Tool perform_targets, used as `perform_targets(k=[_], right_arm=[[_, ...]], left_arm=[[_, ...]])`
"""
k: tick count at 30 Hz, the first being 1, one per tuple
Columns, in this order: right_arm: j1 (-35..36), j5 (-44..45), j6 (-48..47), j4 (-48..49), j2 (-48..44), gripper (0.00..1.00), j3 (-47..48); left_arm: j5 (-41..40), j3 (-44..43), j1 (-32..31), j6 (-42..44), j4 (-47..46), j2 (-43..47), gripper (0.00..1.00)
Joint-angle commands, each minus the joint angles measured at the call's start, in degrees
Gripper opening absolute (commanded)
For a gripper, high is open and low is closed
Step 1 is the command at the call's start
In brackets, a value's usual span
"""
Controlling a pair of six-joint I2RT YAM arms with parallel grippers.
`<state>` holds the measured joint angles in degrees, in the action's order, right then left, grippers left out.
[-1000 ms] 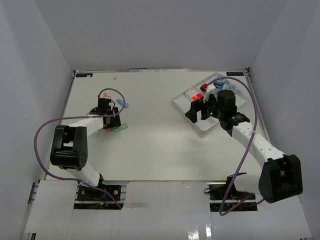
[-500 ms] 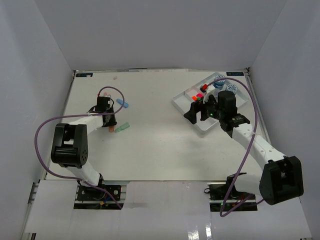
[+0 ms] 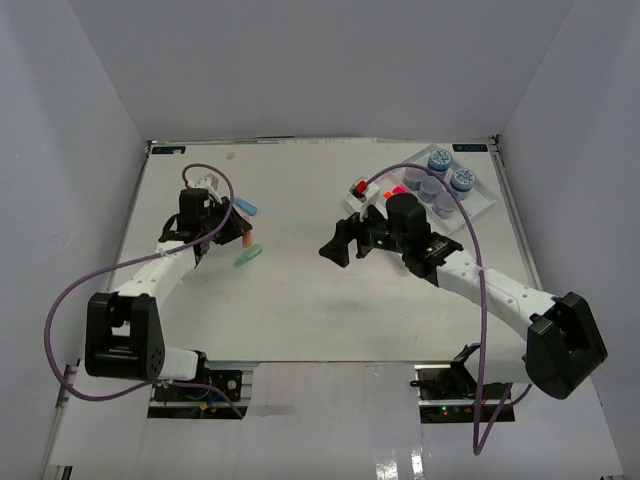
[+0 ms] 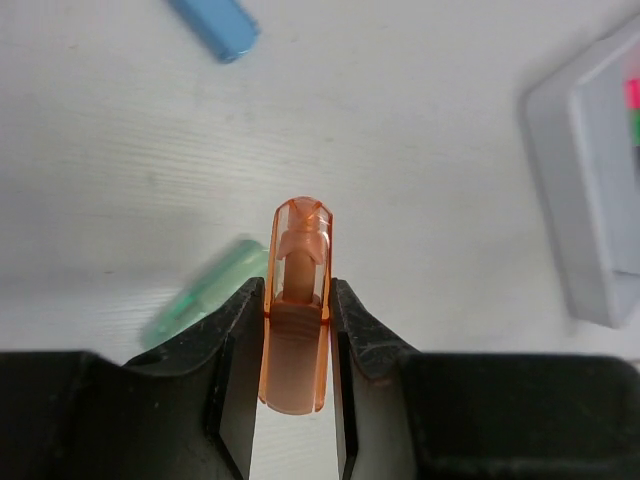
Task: Sort the stationery into containers
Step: Pick up the stationery from the center of the board.
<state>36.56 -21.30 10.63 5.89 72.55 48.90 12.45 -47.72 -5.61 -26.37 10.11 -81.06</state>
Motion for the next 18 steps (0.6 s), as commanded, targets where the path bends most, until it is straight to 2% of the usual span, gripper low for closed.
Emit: perform_targets(k=[1, 6, 10, 14, 18], right_arm=[[3.9, 4.2, 7.5, 6.1, 2.9, 0.98, 4.0], [9.3, 7.8, 9.5, 4.8, 9.2, 0.98, 10.9], [11.7, 12.7, 10.3, 4.7, 11.6, 0.98, 13.9], [13.1, 16.2, 10.2, 4.9, 13.5, 0.96, 16.0], [13.5, 17.8, 10.1, 5.9, 14.4, 0.89, 16.7]], left_arm=[[7.7, 2.0, -1.5, -11.5, -6.0, 7.6, 0.25], [1.7, 2.1, -9.0, -20.6, -7.5, 12.3, 0.28], [-3.5, 2.4, -14.9, -24.4, -9.0, 14.7, 0.28], [-4.9, 2.5, -17.2, -26.8, -10.2, 14.8, 0.27], [-6.4, 2.1, -19.7, -27.9, -12.3, 14.7, 0.26]])
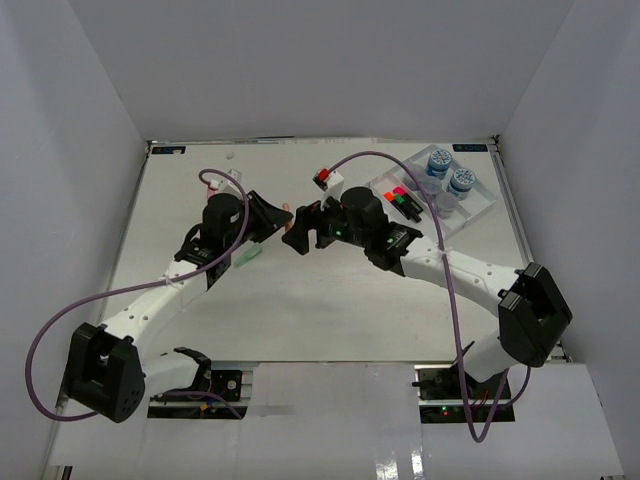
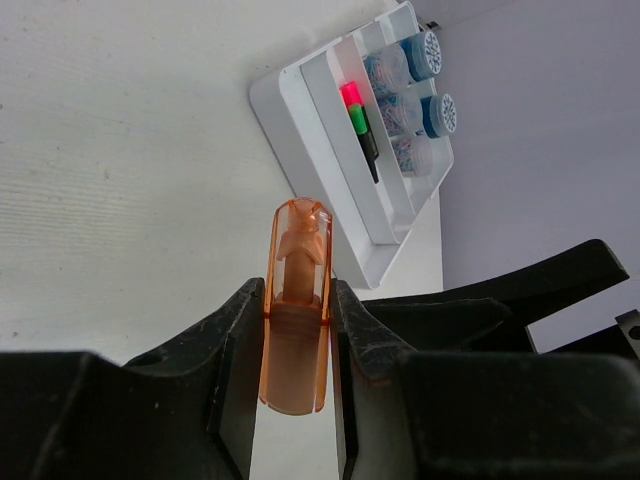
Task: Sort the stationery into containers
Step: Pick up the stationery from the center of the board, then place the stationery in the storage box.
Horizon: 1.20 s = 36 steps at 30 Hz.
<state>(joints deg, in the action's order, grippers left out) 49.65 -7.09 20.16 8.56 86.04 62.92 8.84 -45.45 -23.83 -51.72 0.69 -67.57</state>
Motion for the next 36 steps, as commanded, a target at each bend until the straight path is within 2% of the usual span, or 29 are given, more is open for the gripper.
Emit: perform_targets(k=[1, 10, 13, 14, 16, 17, 18, 19, 21, 24, 25, 27, 28, 31, 34, 36], right_arm=[[0.5, 3.6, 0.6, 3.3, 1.1, 0.88, 3.1], [0.9, 4.3, -0.3, 2.3, 4.4, 0.72, 5.1], [1.0, 5.0, -0.7, 2.3, 4.6, 0.56, 5.2], [0.9, 5.2, -0.7, 2.3, 4.5, 0.46, 5.1], [0.9, 5.7, -1.3, 2.8, 4.1, 0.35, 4.9], [0.9, 5.8, -1.4, 2.8, 4.0, 0.24, 4.9], [0.9, 6.3, -1.7, 2.5, 3.9, 0.20, 5.0], [0.9, 6.6, -1.9, 2.3, 3.7, 0.11, 4.7], [0.9, 6.8, -2.3, 2.2, 3.3, 0.08, 4.2], [0.7, 9.0, -2.8, 1.6, 3.3, 0.08, 3.6], [0.5, 9.4, -3.0, 0.9, 3.3, 0.08, 3.4], [-0.2, 10.5, -3.4, 0.1, 3.3, 0.08, 2.4], [-0.7, 10.9, -3.6, -0.4, 3.3, 0.08, 2.0], [-3.1, 13.0, -5.2, -2.7, 3.3, 0.08, 0.0], [-6.8, 14.2, -7.7, -5.0, 3.3, 0.08, -2.0], [-10.2, 15.4, -10.5, -7.2, 3.3, 0.08, -2.6]], left_arm=[[-3.4, -0.3, -1.8, -2.7, -3.1, 1.1, 0.26], [-4.6, -0.8, -4.0, -2.6, -4.0, 0.7, 0.26], [-4.7, -0.6, -4.4, -2.4, -4.0, 0.8, 0.26], [-4.7, -0.5, -4.4, -2.3, -4.1, 0.5, 0.25], [-4.8, -0.4, -4.6, -1.9, -4.1, 0.2, 0.25], [-4.8, -0.2, -4.6, -1.9, -4.1, 0.2, 0.26], [-5.0, 0.0, -4.6, -1.9, -4.2, 0.2, 0.26], [-5.0, 0.1, -4.6, -1.8, -4.3, 0.0, 0.26], [-5.1, 0.2, -4.6, -1.2, -4.3, -0.4, 0.27], [-5.5, 0.0, -4.6, -0.2, -4.1, -0.6, 0.37], [-5.6, 0.0, -4.6, 0.4, -4.1, -0.6, 0.47], [-6.6, -0.6, -4.6, 1.3, -3.2, -0.9, 0.59], [-7.1, -1.0, -4.6, 2.3, -2.7, -0.8, 0.70], [-10.4, -2.4, -4.6, 4.8, 1.1, -1.1, 0.89], [-12.4, -4.1, -3.9, 6.5, 3.7, -1.2, 0.98], [-13.5, -4.8, -2.7, 8.6, 6.5, -1.4, 0.98]])
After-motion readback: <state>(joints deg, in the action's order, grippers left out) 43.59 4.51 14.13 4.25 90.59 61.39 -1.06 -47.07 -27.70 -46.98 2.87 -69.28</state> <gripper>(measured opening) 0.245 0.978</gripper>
